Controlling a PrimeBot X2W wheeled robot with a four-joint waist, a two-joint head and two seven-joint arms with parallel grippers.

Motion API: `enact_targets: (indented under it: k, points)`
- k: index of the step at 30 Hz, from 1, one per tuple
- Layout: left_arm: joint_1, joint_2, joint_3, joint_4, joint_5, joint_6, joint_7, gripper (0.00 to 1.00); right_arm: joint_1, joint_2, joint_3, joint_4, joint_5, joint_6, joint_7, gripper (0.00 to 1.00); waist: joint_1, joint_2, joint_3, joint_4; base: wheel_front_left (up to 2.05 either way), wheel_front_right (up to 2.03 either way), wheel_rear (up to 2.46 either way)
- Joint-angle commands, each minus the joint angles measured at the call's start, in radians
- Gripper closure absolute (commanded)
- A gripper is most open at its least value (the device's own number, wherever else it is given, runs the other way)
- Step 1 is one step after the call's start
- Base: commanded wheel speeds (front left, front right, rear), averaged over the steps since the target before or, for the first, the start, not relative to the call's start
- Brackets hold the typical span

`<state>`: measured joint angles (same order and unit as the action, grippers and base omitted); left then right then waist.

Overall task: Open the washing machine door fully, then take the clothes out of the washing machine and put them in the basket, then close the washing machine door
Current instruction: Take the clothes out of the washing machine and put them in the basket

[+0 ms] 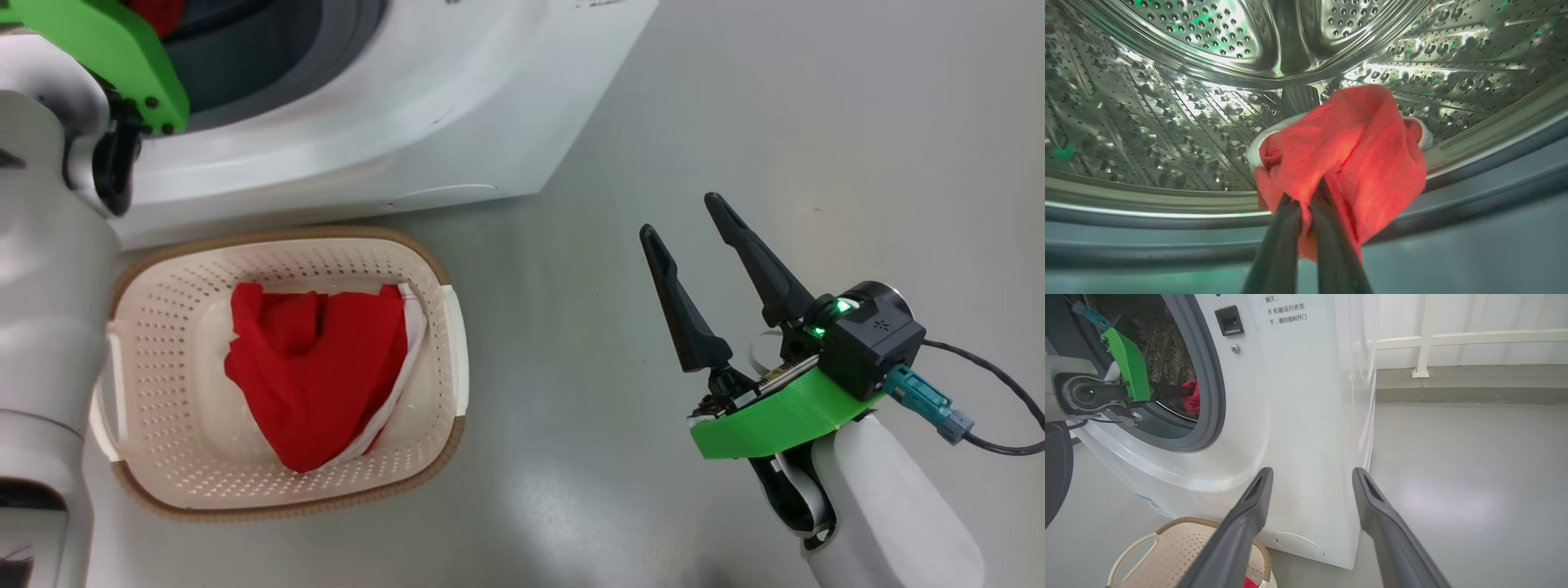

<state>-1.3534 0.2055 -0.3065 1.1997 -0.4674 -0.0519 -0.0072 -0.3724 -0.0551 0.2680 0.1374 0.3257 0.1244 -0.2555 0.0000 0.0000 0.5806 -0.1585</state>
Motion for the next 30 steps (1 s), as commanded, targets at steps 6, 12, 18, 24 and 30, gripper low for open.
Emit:
enact_targets:
  k: [6,12,18,24,30]
  points:
    - [0.062,0.035,0.015,-0.03,-0.009,0.008,-0.149,1.0,0.025,0.005,-0.002,-0.01,0.007,0.006,-0.006,0.0,0.0,0.0,-0.056,0.043,0.0,0.0,0.0]
    - [0.138,0.03,0.03,-0.087,-0.015,0.003,-0.246,1.0,0.042,0.005,-0.011,0.0,-0.003,0.006,-0.006,0.0,0.0,0.0,-0.102,0.083,0.0,0.0,0.0]
    - [0.262,0.043,0.082,-0.308,0.017,0.027,-0.254,1.0,0.055,0.005,-0.016,0.01,-0.007,0.006,-0.006,0.0,0.0,0.0,-0.155,0.115,0.0,0.0,0.0]
    - [0.439,0.05,0.164,-0.532,0.066,0.052,-0.254,1.0,0.079,0.005,-0.018,0.021,-0.002,0.006,-0.006,0.0,0.0,0.0,-0.217,0.121,0.0,0.0,0.0]
    - [0.585,0.038,0.23,-0.697,0.098,0.054,-0.254,1.0,0.097,0.005,-0.017,0.029,0.004,0.006,-0.006,0.0,0.0,0.0,-0.264,0.113,0.0,0.0,0.0]
